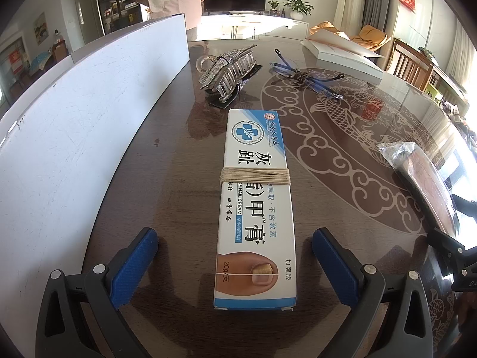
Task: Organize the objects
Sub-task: 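Grasp the clear bag with tan board with the right gripper while the left approaches the cream box, then close the left gripper on the nail cream box and lift it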
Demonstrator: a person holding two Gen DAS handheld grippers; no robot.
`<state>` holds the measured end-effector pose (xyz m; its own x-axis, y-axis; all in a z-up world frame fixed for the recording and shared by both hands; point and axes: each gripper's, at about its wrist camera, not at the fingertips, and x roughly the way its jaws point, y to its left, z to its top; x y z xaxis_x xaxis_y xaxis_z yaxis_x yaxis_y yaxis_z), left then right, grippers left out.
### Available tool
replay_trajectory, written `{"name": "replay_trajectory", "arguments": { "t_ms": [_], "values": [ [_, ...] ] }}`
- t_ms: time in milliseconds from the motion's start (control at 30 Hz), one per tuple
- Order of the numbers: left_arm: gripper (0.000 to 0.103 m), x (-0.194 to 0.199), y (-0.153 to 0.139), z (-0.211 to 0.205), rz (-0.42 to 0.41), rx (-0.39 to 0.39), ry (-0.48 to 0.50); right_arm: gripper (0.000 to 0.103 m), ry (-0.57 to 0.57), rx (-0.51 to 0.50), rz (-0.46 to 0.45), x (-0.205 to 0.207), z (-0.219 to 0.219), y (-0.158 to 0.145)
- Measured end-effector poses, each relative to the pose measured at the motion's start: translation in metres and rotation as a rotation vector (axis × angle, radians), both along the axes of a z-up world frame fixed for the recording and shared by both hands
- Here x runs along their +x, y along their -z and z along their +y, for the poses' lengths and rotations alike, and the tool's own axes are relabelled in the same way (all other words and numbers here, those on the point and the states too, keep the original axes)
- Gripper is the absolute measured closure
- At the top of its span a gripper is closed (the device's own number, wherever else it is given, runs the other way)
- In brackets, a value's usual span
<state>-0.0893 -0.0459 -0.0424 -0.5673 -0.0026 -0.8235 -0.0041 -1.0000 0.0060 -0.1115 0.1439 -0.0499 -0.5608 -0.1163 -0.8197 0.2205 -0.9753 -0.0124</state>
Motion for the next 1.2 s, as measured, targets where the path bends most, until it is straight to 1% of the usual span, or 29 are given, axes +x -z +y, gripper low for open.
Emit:
{"name": "replay_trajectory", "arguments": {
  "t_ms": [67,167,233,267,300,333,367,467,567,667,800,900,1000,1067,1133,1200],
  "values": [
    [0.0,-0.003,-0.001,0.001,-0.017,-0.001,0.0,0.0,-0.005,0.006,-0.014,-0.002,-0.001,0.0],
    [0.0,-0.017,-0.002,0.002,-0.08,-0.002,0.052,0.0,-0.049,0.029,-0.113,-0.016,-0.007,-0.003],
    [0.0,-0.024,-0.002,0.003,-0.084,-0.004,0.078,0.0,-0.083,0.045,-0.178,-0.028,-0.01,-0.003],
    [0.014,-0.024,-0.003,0.003,-0.056,-0.004,0.075,0.008,-0.084,0.049,-0.188,-0.031,-0.01,-0.006],
    [0.029,-0.021,-0.007,0.003,-0.016,-0.002,0.077,0.027,-0.089,0.042,-0.177,-0.032,-0.009,-0.011],
    [0.058,-0.019,-0.01,0.005,0.002,0.0,0.087,0.027,-0.084,0.064,-0.194,-0.034,-0.01,-0.012],
    [0.062,-0.018,-0.011,0.007,0.0,-0.001,0.096,0.027,-0.08,0.063,-0.201,-0.034,-0.009,-0.012],
    [0.062,-0.009,-0.011,0.01,0.027,-0.019,0.099,0.027,-0.058,0.052,-0.185,-0.025,-0.005,-0.012],
    [0.062,-0.002,-0.017,0.011,0.06,-0.035,0.075,0.027,-0.03,0.004,-0.165,-0.015,0.0,-0.014],
    [0.062,0.006,-0.032,0.01,0.11,-0.027,0.051,0.027,-0.019,-0.037,-0.141,-0.004,0.0,-0.018],
    [0.062,0.017,-0.052,0.012,0.169,-0.038,0.044,0.027,-0.014,-0.075,-0.115,0.004,0.0,-0.029],
    [0.062,0.023,-0.076,0.002,0.208,0.001,0.037,0.027,-0.018,-0.104,-0.088,0.001,-0.004,-0.044],
    [0.062,0.031,-0.113,-0.029,0.267,0.055,-0.012,0.027,-0.05,-0.142,-0.042,-0.008,-0.022,-0.07],
    [0.062,0.033,-0.133,-0.063,0.29,0.082,-0.069,0.027,-0.094,-0.182,-0.02,-0.022,-0.045,-0.089],
    [0.062,0.035,-0.145,-0.104,0.294,0.091,-0.151,0.027,-0.161,-0.218,0.005,-0.036,-0.082,-0.111],
    [0.062,0.031,-0.149,-0.149,0.267,0.088,-0.244,0.027,-0.242,-0.246,0.032,-0.05,-0.129,-0.131]
  ]
}}
